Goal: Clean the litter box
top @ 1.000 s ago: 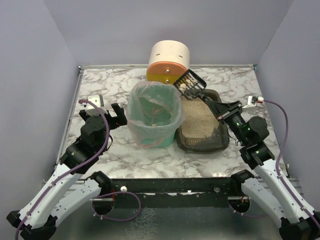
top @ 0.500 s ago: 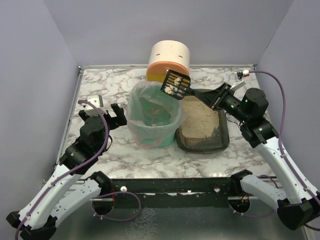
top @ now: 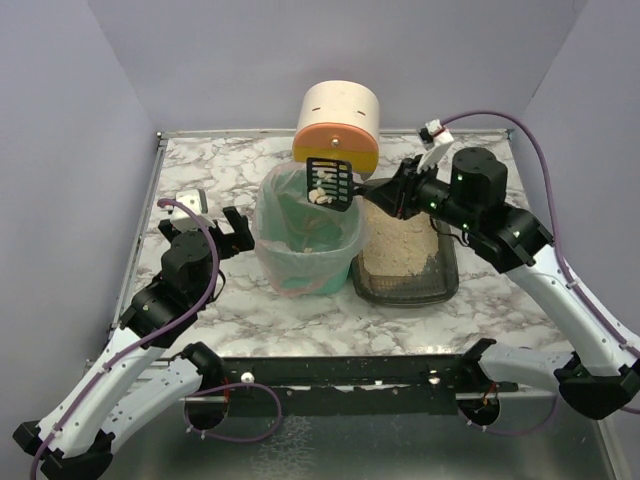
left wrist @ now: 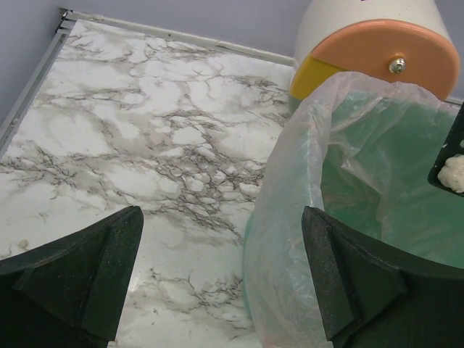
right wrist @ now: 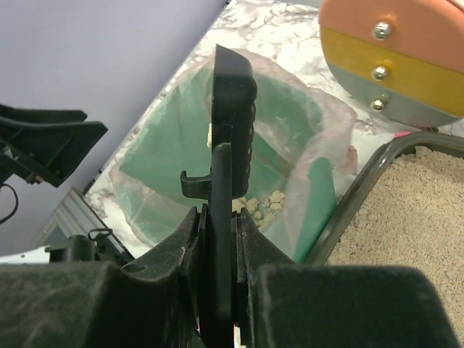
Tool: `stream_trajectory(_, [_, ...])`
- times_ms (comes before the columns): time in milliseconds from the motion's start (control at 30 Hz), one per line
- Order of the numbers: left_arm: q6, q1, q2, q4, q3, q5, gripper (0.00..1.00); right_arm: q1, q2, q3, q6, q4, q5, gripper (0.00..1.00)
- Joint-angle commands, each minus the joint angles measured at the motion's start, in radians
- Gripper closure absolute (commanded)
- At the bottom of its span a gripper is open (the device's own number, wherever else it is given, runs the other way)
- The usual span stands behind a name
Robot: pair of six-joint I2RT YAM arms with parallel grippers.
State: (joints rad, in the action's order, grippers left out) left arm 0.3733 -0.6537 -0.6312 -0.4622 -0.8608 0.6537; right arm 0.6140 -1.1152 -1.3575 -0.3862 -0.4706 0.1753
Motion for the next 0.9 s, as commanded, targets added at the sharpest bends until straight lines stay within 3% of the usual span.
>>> stream_trajectory(0, [-0.001,0.007,-0.002,0.005,0.009,-0.016,0.01,0.120,-0.062,-0.117,0.161,-0.148,-0.258,0.99])
stream_trajectory(333, [-0.002,0.007,0.003,0.005,0.009,-0.018,0.01,0.408,-0.189,-0.278,0.367,-0.246,-0.687,0.99])
stream_trajectory(500, [-0.004,0.008,0.004,0.007,0.009,-0.017,0.01,0.575,-0.246,-0.305,0.507,-0.218,-0.932,1.00])
stream_trajectory(867, [-0.003,0.008,0.008,0.005,0.009,-0.021,0.01,0.610,-0.197,-0.313,0.483,-0.126,-0.925,0.99])
